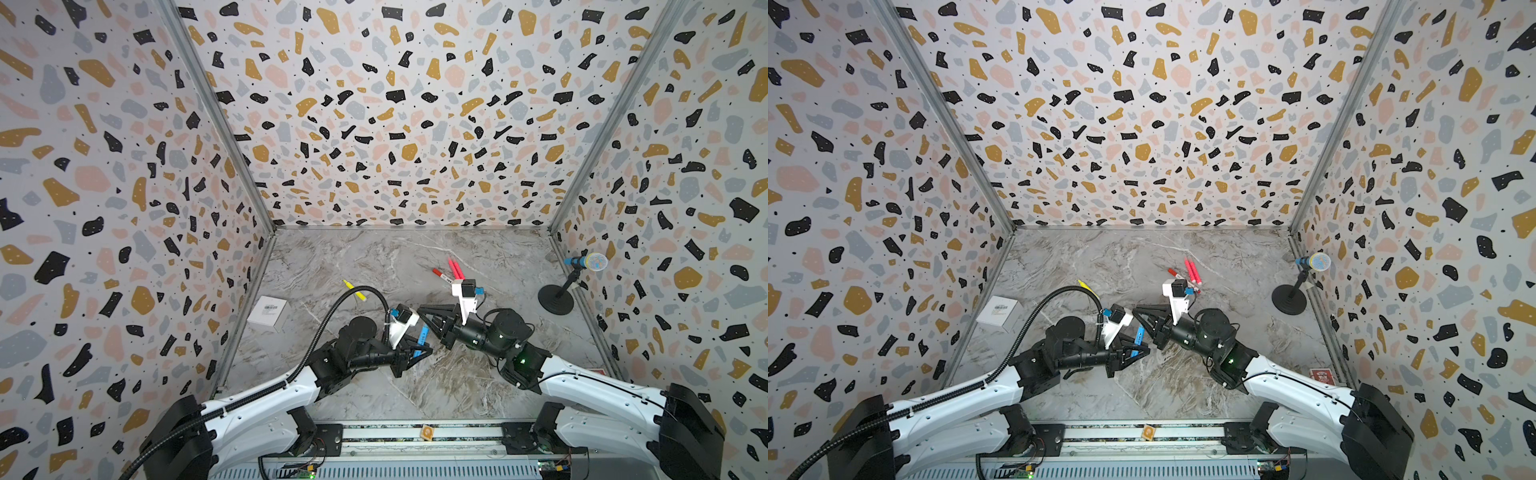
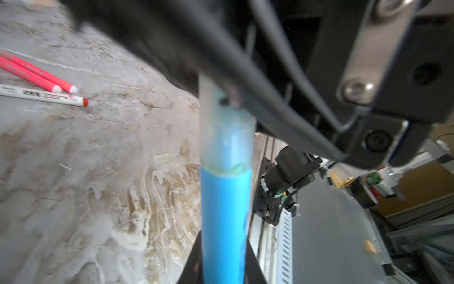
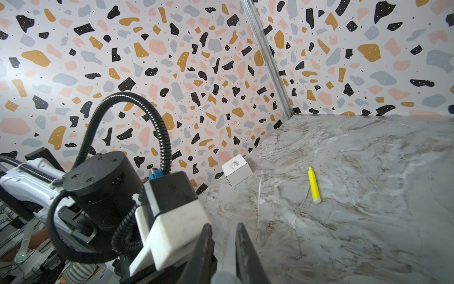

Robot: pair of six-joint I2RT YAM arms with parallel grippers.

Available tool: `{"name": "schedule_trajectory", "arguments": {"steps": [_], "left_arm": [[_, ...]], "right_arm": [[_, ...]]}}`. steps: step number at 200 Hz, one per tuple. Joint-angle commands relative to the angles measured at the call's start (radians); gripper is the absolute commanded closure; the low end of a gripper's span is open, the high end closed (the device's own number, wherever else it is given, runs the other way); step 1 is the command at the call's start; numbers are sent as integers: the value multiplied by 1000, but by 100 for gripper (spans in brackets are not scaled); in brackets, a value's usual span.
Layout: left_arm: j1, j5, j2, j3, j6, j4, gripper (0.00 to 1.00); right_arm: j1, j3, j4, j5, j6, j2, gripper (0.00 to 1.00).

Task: Insert pens into pen caps
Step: Put on the pen cap to the pen, then place the pen at the center of the table.

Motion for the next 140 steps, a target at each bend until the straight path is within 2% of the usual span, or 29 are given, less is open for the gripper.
{"name": "schedule_trajectory", "arguments": {"steps": [1,10,24,35,52,88,131,140], "left_arm": [[94,-307,51,103,3,251,100],[95,-337,91,66,-22,264,100],[95,-346,183,60,-46,263,100],[95,-346,284,124,-42,184,100],[94,-366,458,271,-50,35,100],[96,-389,805,548,-128,-128,100],[94,-464,1027,762,-243,-224,100],[95,-468,1061,793,-268,-238,93]], "right_arm": [[-122,119,-498,-253,-120,-66,48],[-229,215,-581,-229,-160,-98,38],[-374,345,-689,-162,-207,-135,30],[-453,399,-743,-107,-231,-153,23],[-539,424,-786,-94,-239,-156,22],[-591,358,-806,-81,-226,-145,21],[-605,302,-794,-65,-212,-119,20],[-605,295,-784,-66,-205,-114,20]]}}
